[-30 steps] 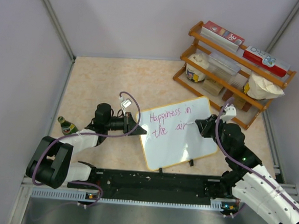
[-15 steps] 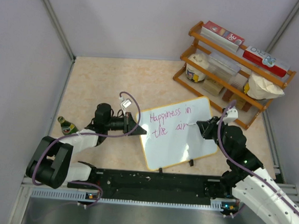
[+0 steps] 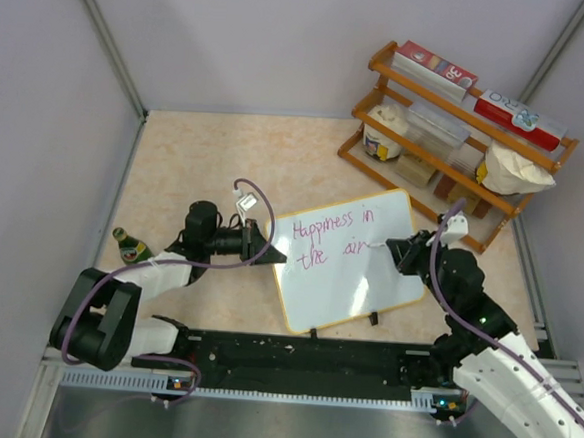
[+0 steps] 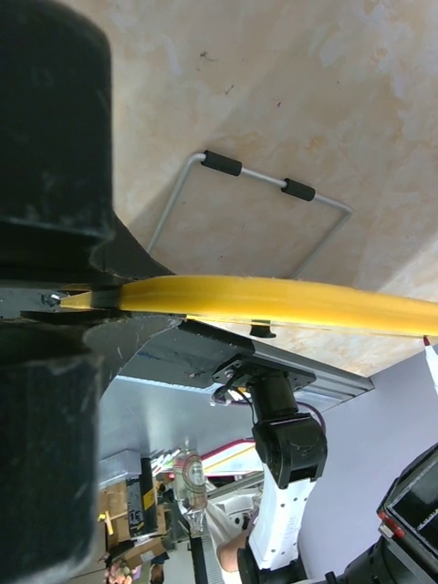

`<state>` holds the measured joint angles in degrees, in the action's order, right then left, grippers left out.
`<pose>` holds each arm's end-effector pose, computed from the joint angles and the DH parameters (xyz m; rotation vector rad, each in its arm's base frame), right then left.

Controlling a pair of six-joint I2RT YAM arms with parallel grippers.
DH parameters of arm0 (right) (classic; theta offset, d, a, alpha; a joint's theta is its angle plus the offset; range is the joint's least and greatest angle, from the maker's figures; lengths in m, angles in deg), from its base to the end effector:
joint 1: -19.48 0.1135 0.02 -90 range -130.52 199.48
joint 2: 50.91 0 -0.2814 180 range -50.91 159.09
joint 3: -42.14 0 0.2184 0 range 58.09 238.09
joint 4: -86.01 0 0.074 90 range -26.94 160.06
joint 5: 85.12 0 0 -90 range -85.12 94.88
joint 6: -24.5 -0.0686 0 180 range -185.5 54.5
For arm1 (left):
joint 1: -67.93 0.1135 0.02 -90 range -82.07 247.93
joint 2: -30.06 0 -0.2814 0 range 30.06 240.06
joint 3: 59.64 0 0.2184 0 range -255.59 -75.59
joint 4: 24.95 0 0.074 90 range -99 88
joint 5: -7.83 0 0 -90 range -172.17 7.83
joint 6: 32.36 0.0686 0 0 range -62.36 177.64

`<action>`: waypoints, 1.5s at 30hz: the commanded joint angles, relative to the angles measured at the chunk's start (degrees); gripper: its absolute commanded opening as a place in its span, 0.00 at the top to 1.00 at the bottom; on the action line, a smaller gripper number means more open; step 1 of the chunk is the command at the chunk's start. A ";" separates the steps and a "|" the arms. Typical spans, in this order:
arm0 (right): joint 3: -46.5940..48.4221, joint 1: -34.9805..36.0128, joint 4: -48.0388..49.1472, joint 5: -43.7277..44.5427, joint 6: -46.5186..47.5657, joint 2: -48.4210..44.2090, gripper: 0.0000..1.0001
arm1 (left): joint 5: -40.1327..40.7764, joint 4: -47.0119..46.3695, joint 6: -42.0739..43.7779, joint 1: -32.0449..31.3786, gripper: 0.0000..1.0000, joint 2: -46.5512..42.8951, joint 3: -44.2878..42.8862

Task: Write a sentence on the whiteboard
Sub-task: Write a sentence on the whiteboard, then place the whiteboard marker at the center of the board.

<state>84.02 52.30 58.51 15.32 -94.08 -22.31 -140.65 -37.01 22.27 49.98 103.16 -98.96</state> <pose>0.1098 0.0560 0.2636 0.0630 1.8541 0.5898 0.1930 -0.1240 0.2207 0.4386 2.0501 -1.5769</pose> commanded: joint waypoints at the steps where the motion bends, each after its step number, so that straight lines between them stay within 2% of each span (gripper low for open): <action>1: 2.98 -0.65 -1.28 -0.24 0.10 -1.35 1.00 | 3.72 7.88 6.72 -0.85 0.79 -0.85 -0.53; 5: 2.72 -0.65 -1.98 -0.86 -0.42 -2.23 1.00 | 5.04 9.98 7.60 -0.85 0.50 -2.87 -1.06; 11: 2.28 -0.65 -3.04 -1.12 -1.48 -4.60 1.00 | 8.55 13.94 8.66 -0.85 0.27 -9.54 -1.06; 12: 2.37 -0.65 -3.13 -1.12 -1.39 -5.13 1.00 | 9.08 14.47 8.66 -0.85 0.14 -10.95 -0.97; 15: 3.16 -0.65 -4.00 -0.86 -1.39 -5.92 1.00 | 11.19 16.66 8.92 -0.77 0.07 -14.29 -1.06; 18: 3.51 -0.65 -4.79 0.19 -1.57 -6.71 1.00 | 13.38 18.86 9.10 -0.68 0.02 -17.19 -1.32; 25: 5.35 -0.56 -8.13 6.08 -1.22 -10.49 1.00 | 21.29 24.66 10.68 -0.68 0.02 -23.79 -2.20; 34: 8.52 -0.65 -10.77 22.33 0.28 -10.94 1.00 | 32.02 31.17 12.43 -0.68 0.02 -29.94 -4.13; 40: 10.63 -0.65 -11.48 32.71 -1.04 -4.36 1.00 | 33.43 30.82 13.05 -0.68 0.01 -30.39 -4.92; 45: 14.66 -0.83 -12.70 32.72 0.18 3.72 1.00 | 32.73 32.84 14.63 -0.59 0.02 -28.63 -7.99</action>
<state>93.53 52.19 46.38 44.43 -94.71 -23.75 -108.47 -4.51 34.81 49.34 73.65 -102.55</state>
